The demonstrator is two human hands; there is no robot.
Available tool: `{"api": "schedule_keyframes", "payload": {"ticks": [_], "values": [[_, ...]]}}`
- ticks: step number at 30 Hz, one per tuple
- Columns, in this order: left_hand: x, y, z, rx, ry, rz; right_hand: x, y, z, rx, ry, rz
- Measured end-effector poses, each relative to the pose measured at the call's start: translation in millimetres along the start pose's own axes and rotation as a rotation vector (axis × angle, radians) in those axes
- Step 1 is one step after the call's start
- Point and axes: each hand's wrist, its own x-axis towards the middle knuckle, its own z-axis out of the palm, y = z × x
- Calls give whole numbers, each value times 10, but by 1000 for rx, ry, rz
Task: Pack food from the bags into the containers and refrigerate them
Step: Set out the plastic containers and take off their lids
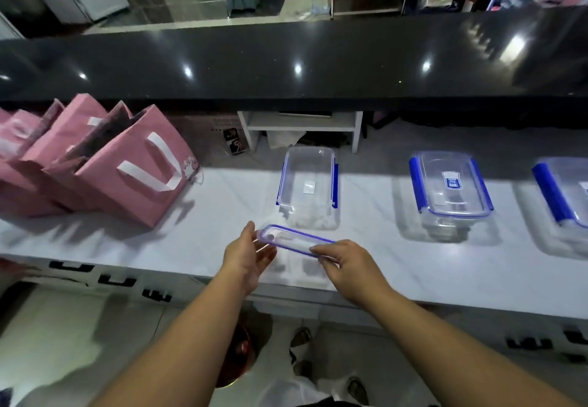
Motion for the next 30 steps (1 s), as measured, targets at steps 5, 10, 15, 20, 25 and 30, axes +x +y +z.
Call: {"api": "schedule_keyframes", "payload": {"ticks": [5, 10, 15, 20, 25, 30], "values": [[149, -71, -179, 253, 60, 28, -33, 127, 126, -84, -90, 5], [382, -90, -312, 435, 55, 14, 208, 304, 171, -28, 82, 417], [593, -87, -417, 893, 110, 162, 399, 449, 301, 17, 78, 637], [737, 30, -497, 1277, 77, 299, 498, 421, 424, -14, 138, 626], [818, 154, -522, 1321, 34, 310, 571, 363, 373, 29, 183, 653], [700, 374, -228, 1254, 42, 563, 617, 363, 84, 18, 284, 636]]}}
